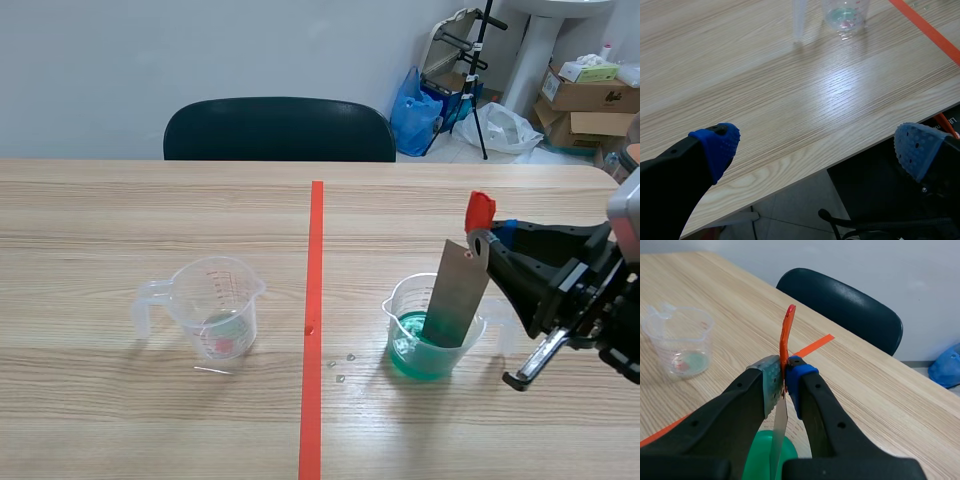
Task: Do the redox reaction experiment
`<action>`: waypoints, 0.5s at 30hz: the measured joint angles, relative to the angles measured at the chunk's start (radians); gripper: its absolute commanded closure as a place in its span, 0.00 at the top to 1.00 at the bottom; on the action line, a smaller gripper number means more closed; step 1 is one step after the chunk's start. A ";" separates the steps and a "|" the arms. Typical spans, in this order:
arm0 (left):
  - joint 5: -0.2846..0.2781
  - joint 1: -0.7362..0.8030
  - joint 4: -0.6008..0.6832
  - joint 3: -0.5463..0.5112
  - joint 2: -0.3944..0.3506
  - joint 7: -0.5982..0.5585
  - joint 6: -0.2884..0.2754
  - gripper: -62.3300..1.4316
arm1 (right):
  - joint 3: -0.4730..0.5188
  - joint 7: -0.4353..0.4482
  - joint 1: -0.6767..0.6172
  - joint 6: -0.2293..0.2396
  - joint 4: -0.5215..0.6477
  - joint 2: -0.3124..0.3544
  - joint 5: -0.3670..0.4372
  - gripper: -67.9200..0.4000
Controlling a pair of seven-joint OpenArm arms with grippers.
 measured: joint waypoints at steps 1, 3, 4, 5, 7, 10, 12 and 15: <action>0.000 0.000 0.000 0.000 0.000 0.001 0.000 1.00 | 0.000 0.000 0.010 0.000 -0.013 -0.006 0.000 0.02; 0.000 0.000 0.000 0.000 0.000 0.003 0.000 1.00 | -0.002 0.000 0.031 0.000 -0.042 -0.017 0.000 0.03; 0.000 0.000 0.000 0.000 0.000 0.004 0.000 1.00 | -0.010 0.002 0.041 0.000 -0.055 -0.018 0.000 0.02; 0.000 0.000 0.000 0.000 0.000 0.005 0.000 1.00 | -0.019 0.008 0.050 0.000 -0.069 -0.018 0.000 0.02; 0.000 0.000 0.000 0.000 0.000 0.005 0.000 1.00 | -0.032 0.025 0.063 0.000 -0.094 -0.019 -0.001 0.02; 0.000 0.000 0.000 0.000 0.000 0.016 0.000 1.00 | -0.033 0.038 0.068 0.000 -0.112 -0.027 -0.015 0.03; 0.000 0.000 0.000 0.000 0.000 0.019 0.000 1.00 | -0.033 0.040 0.068 0.000 -0.113 -0.027 -0.018 0.02; 0.000 0.000 0.000 0.000 0.000 0.019 0.000 1.00 | -0.033 0.040 0.071 0.000 -0.113 -0.027 -0.019 0.02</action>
